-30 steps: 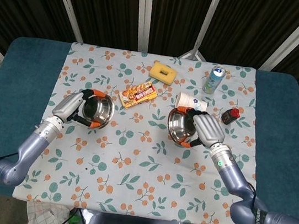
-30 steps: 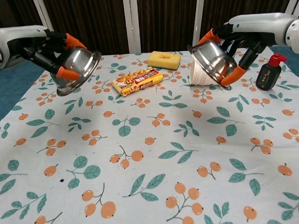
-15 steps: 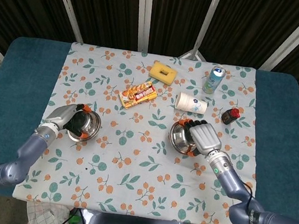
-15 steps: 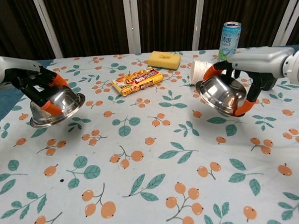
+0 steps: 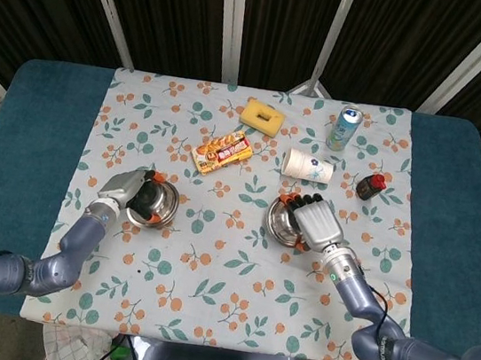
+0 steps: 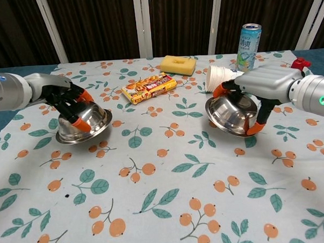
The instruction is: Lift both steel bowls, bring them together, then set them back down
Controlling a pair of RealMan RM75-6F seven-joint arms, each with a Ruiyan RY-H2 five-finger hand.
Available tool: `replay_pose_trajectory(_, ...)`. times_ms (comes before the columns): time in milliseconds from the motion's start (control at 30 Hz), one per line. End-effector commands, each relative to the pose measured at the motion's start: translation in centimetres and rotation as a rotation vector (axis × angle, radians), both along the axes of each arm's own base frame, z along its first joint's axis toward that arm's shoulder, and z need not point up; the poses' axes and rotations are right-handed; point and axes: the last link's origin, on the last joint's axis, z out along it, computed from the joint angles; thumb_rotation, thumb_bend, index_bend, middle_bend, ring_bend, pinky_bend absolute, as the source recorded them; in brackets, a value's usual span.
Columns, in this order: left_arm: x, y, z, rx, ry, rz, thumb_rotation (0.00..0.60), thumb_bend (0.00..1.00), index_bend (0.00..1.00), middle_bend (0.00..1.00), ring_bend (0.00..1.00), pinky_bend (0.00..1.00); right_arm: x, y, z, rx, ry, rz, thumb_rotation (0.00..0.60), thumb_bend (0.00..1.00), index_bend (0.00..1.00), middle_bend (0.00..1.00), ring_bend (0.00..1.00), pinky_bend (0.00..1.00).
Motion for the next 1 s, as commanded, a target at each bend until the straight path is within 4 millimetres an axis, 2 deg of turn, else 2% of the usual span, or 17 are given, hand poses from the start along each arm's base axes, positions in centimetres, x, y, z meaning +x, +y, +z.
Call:
replay_pose_trajectory(33,0.7,0.4,-0.5,0.014,-0.005,-0.018,0.600,0.10,0.44,0.30,0.13,0.50,0.1,-0.2,-0.2,-0.014,0.004,0.007,0.600,0.19,0.43,0.27,0.39,0.27)
replay_pose_trajectory(300,1.0,0.4,-1.6,0.008,0.018,-0.041,0.600,0.09,0.41,0.27,0.11,0.47,0.0,-0.3,-0.3,-0.010,-0.007,-0.012,0.600,0.19,0.43,0.27,0.37,0.27)
replay_pose_trajectory(433,0.9,0.2,-2.2,-0.020,0.040,-0.049,0.600,0.06,0.32,0.13,0.03,0.36,-0.2,-0.1,-0.6,0.028,-0.018,-0.044,0.600,0.18,0.40,0.25,0.27,0.22)
replay_pose_trajectory(600,1.8,0.3,-2.6,-0.026,-0.052,-0.040,0.600,0.03,0.23,0.02,0.00,0.26,0.1,0.0,-0.6,0.034,-0.016,-0.058,0.600,0.10,0.26,0.11,0.14,0.15)
replay_pose_trajectory(733,2.3,0.3,-2.7,-0.035,-0.094,-0.061,0.600,0.01,0.20,0.00,0.00,0.23,0.6,0.1,-0.8,0.030,-0.059,-0.088,0.600,0.04,0.19,0.03,0.09,0.12)
replay_pose_trajectory(1000,2.4,0.1,-2.5,-0.050,-0.131,-0.095,0.600,0.00,0.20,0.00,0.00,0.23,1.1,0.3,-0.8,-0.004,-0.100,-0.111,0.600,0.02,0.17,0.00,0.08,0.09)
